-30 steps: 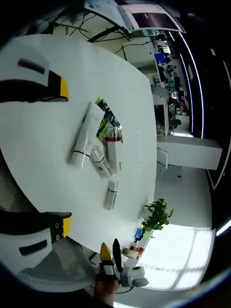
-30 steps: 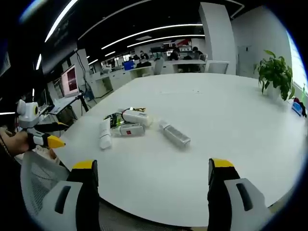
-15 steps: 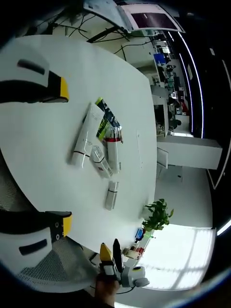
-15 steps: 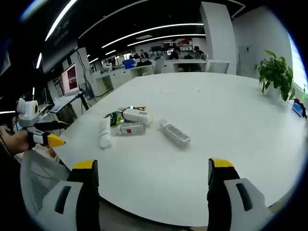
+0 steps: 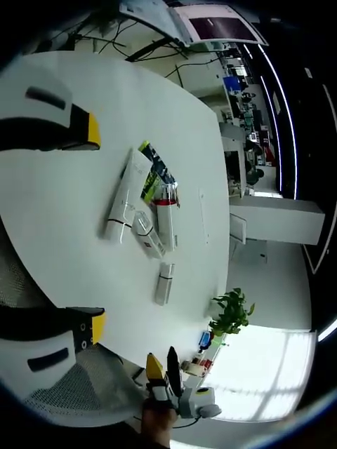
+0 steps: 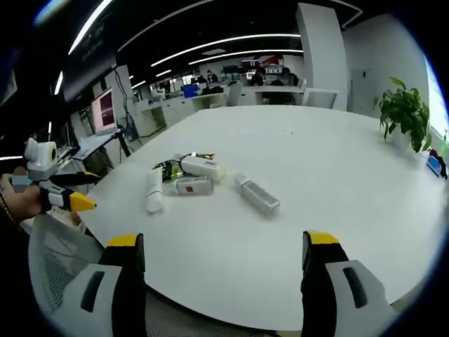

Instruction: Arrange the skincare products in the storage area until every visible bottle or jar stands upright without overlapping.

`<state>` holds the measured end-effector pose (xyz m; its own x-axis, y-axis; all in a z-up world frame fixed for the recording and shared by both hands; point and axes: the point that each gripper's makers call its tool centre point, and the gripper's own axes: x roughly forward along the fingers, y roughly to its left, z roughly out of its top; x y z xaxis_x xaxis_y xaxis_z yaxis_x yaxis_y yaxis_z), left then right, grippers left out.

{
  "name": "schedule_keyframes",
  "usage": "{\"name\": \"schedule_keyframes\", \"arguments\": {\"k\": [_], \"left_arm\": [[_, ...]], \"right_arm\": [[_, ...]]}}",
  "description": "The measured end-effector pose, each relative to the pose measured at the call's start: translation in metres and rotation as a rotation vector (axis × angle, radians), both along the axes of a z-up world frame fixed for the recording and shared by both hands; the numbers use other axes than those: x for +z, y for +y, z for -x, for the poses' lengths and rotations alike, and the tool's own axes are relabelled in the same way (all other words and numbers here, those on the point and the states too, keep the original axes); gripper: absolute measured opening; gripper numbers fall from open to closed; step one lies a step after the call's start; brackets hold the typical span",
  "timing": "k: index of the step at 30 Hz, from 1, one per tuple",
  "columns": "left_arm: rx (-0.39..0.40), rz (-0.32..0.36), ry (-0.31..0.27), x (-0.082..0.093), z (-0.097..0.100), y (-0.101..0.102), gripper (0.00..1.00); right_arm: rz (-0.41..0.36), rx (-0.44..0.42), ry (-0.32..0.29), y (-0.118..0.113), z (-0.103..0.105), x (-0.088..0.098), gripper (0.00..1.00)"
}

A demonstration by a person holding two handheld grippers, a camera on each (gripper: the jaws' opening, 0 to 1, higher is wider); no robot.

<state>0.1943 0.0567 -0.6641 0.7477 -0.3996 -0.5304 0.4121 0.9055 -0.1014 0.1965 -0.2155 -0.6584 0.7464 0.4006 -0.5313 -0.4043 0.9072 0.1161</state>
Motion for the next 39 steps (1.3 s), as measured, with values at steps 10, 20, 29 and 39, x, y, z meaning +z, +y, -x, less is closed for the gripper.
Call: {"name": "schedule_keyframes", "arguments": {"k": [10,20,29,39], "left_arm": [[0.010,-0.011,-0.011,0.001,0.001,0.001,0.87],[0.015,-0.007,-0.005,0.000,0.003,0.001,0.86],[0.013,-0.017,-0.003,0.000,0.002,0.001,0.86],[-0.004,-0.015,-0.024,0.005,0.002,-0.002,0.86]], "right_arm": [[0.008,0.075,0.008,0.017,-0.008,0.005,0.90],[0.069,0.175,-0.035,0.025,-0.036,0.017,0.87],[0.101,0.230,-0.040,0.031,-0.046,0.022,0.83],[0.134,0.259,-0.077,0.031,-0.060,0.040,0.82]]}}
